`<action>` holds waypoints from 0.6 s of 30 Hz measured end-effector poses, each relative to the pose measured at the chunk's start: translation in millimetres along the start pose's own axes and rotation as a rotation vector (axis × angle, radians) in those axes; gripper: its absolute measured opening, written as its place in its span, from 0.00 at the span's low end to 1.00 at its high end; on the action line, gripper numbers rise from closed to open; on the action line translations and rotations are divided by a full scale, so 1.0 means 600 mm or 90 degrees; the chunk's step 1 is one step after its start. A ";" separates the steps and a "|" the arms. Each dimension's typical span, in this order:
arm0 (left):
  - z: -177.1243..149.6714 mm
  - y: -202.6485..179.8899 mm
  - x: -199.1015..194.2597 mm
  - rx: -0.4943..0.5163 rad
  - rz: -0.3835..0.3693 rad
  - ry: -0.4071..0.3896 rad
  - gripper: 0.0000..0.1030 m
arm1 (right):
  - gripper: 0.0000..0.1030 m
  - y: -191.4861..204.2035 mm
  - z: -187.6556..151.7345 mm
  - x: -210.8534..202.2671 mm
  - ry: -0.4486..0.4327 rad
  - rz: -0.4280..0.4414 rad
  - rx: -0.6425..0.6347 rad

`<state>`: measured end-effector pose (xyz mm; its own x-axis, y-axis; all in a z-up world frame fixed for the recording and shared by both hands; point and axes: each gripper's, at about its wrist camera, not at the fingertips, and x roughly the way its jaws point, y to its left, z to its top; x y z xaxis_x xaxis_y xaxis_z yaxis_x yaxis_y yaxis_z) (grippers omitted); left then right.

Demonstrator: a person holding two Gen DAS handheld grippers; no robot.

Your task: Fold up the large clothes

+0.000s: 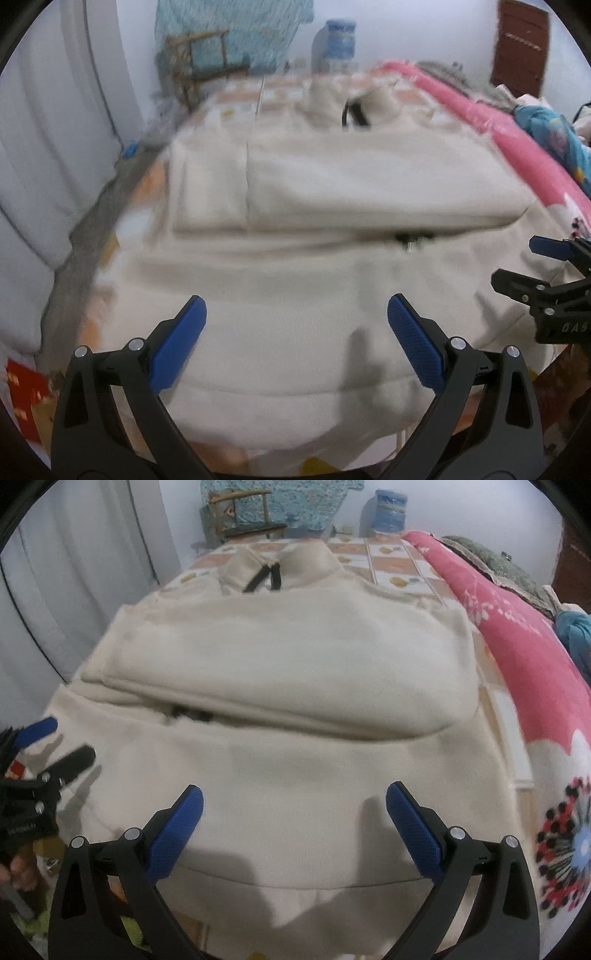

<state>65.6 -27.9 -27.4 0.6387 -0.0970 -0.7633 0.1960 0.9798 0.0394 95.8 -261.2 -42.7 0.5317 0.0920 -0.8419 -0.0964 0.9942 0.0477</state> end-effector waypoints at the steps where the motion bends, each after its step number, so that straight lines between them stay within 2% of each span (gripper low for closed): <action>1: 0.010 0.004 -0.008 0.007 0.002 -0.015 0.93 | 0.94 -0.002 0.011 -0.012 -0.004 0.005 -0.006; 4: 0.066 0.027 -0.038 0.030 0.000 -0.080 0.93 | 0.94 -0.010 0.055 -0.050 -0.031 0.035 -0.023; 7: 0.122 0.039 -0.043 0.041 -0.018 -0.104 0.93 | 0.94 -0.018 0.111 -0.077 -0.059 0.050 -0.052; 9: 0.167 0.046 -0.037 0.041 -0.051 -0.118 0.93 | 0.94 -0.027 0.155 -0.081 -0.066 0.064 -0.058; 13: 0.258 0.056 0.001 0.024 -0.109 -0.141 0.92 | 0.94 -0.054 0.253 -0.059 -0.066 0.095 -0.053; 18: 0.366 0.045 0.096 -0.006 -0.164 -0.113 0.92 | 0.94 -0.080 0.373 0.010 -0.058 0.127 -0.026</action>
<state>271.0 -45.5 71.5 0.6891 -0.3701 -0.6230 0.3611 0.9208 -0.1476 291.6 -295.7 70.1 0.5717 0.2935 -0.7662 -0.2405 0.9528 0.1855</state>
